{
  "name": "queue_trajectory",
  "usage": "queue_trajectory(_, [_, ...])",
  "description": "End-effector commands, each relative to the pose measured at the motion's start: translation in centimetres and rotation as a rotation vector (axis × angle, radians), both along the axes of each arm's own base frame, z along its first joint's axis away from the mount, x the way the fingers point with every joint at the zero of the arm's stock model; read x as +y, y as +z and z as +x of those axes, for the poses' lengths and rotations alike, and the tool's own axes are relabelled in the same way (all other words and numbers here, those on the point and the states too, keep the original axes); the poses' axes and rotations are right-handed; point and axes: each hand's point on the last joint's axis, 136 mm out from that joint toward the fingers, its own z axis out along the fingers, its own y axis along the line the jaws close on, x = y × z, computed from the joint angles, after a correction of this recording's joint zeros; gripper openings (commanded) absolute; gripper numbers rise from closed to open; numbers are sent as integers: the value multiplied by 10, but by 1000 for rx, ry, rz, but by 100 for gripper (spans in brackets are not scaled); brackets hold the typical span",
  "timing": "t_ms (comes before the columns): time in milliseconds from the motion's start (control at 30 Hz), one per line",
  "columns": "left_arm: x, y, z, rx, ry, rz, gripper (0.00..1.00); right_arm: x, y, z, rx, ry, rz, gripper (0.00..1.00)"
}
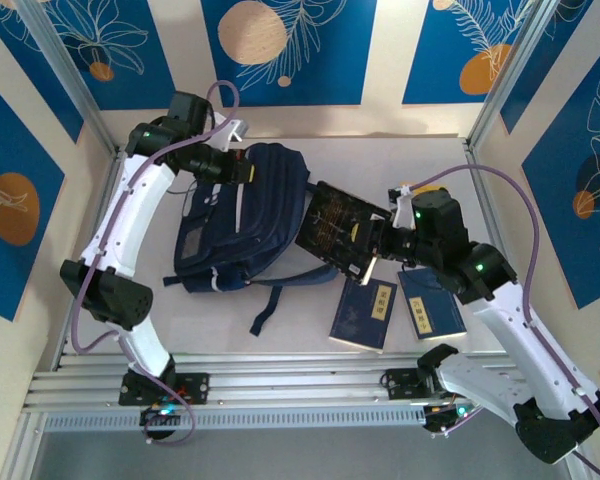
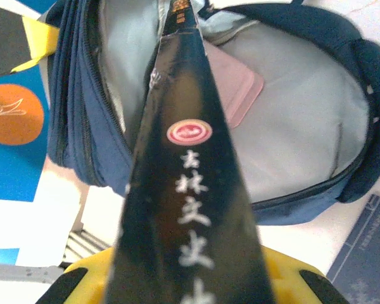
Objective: Pack books, pencil case, and school supplies into a backpack
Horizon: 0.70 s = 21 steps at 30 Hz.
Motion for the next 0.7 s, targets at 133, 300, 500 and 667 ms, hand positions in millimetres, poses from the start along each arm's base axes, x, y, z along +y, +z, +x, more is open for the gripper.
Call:
queue_trajectory(133, [-9,86,-18,-211,-134,-275,0,30,10,0,70,142,188,0])
queue_trajectory(300, [-9,93,-26,-210,-165,-337,0,45,15,15,89,185,332,0])
queue_trajectory(500, [-15,102,-33,-213,-208,-388,0,70,12,41,188,323,410,0])
queue_trajectory(667, [-16,106,-35,-216,-218,-403,0,78,-1,66,184,291,315,0])
